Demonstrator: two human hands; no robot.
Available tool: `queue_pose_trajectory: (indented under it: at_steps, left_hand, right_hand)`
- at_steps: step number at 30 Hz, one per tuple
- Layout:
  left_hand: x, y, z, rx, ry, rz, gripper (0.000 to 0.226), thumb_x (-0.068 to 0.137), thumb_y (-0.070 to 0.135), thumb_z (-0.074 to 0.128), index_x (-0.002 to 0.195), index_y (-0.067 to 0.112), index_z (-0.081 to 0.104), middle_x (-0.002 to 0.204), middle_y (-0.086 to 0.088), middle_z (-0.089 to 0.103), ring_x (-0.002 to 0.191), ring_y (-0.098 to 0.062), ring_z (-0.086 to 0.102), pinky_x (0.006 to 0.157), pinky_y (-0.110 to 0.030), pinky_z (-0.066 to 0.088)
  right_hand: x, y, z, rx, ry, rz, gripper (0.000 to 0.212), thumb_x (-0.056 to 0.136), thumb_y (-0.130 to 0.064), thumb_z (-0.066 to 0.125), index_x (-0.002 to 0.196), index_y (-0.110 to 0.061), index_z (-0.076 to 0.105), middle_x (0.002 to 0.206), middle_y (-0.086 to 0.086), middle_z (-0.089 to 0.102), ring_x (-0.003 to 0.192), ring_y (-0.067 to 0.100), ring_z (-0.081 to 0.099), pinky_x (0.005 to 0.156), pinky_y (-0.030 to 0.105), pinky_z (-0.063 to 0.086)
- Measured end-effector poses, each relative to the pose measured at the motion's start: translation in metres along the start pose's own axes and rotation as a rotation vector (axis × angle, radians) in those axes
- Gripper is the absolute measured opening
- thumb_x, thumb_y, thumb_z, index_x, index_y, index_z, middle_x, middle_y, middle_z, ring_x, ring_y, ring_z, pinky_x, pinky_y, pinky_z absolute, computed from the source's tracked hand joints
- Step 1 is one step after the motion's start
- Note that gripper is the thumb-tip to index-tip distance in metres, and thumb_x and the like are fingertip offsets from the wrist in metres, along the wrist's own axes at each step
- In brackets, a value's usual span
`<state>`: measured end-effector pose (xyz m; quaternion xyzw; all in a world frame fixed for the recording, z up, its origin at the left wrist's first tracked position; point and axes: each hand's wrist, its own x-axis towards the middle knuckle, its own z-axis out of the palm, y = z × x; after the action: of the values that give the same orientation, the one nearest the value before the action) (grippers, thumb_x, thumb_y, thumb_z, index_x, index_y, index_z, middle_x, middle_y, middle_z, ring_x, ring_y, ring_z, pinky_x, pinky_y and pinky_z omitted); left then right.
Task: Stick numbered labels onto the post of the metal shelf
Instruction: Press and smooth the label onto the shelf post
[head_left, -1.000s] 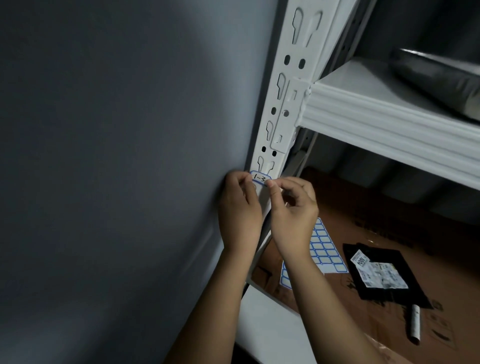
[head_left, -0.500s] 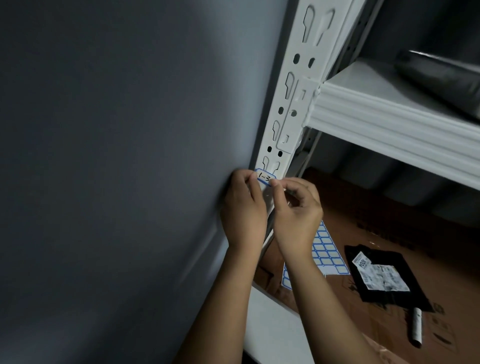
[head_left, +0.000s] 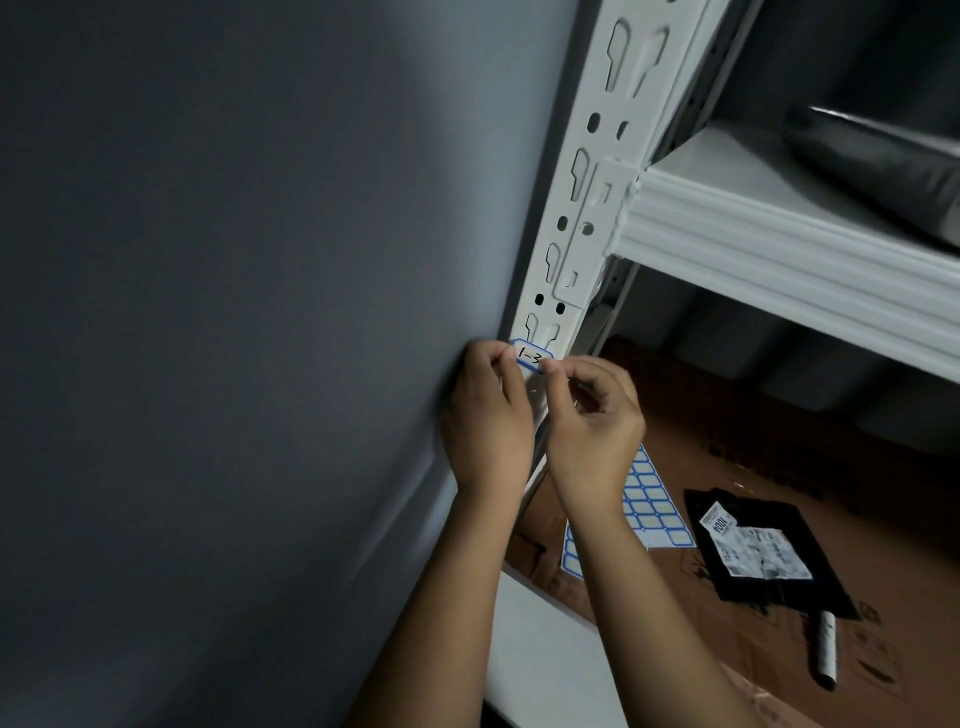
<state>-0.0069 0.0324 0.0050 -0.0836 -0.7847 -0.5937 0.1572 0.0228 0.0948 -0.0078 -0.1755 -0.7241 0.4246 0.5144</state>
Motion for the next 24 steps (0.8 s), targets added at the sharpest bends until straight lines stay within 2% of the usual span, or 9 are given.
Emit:
queue_pose_trajectory:
  at_steps: [6, 12, 18, 24]
  left_hand:
    - [-0.0006, -0.0044, 0.0009, -0.024, -0.005, 0.027, 0.014, 0.095, 0.021, 0.047, 0.096, 0.012, 0.058, 0.099, -0.005, 0.069, 0.092, -0.027, 0.064, 0.073, -0.038, 0.049]
    - [0.0001, -0.0065, 0.0029, -0.017, 0.006, 0.035, 0.015, 0.095, 0.020, 0.048, 0.096, 0.011, 0.059, 0.096, -0.007, 0.069, 0.088, -0.029, 0.063, 0.070, -0.035, 0.046]
    - [-0.0007, -0.0058, 0.0032, -0.023, 0.013, 0.043, 0.015, 0.095, 0.021, 0.049, 0.097, 0.010, 0.059, 0.098, -0.007, 0.069, 0.091, -0.029, 0.063, 0.072, -0.036, 0.046]
    - [-0.0006, -0.0052, 0.0042, -0.015, 0.020, 0.046, 0.015, 0.095, 0.021, 0.049, 0.097, 0.009, 0.059, 0.099, -0.008, 0.070, 0.091, -0.030, 0.063, 0.071, -0.034, 0.044]
  right_hand:
    - [-0.0032, 0.0014, -0.0010, 0.005, -0.021, 0.002, 0.003, 0.083, -0.007, 0.070, 0.081, -0.007, 0.072, 0.090, 0.006, 0.065, 0.091, 0.015, 0.061, 0.079, 0.018, 0.049]
    - [-0.0021, 0.0006, 0.0010, -0.004, 0.004, -0.007, 0.004, 0.082, -0.005, 0.071, 0.078, -0.004, 0.071, 0.087, 0.007, 0.064, 0.088, 0.014, 0.061, 0.077, 0.014, 0.047]
    - [-0.0033, 0.0014, 0.0019, -0.022, 0.012, 0.009, 0.003, 0.083, -0.009, 0.071, 0.080, -0.008, 0.072, 0.089, 0.004, 0.065, 0.088, 0.010, 0.060, 0.077, 0.023, 0.050]
    - [-0.0037, 0.0002, 0.0027, -0.038, 0.029, -0.006, 0.004, 0.082, -0.009, 0.071, 0.078, -0.009, 0.070, 0.086, 0.003, 0.065, 0.085, 0.008, 0.060, 0.075, 0.024, 0.049]
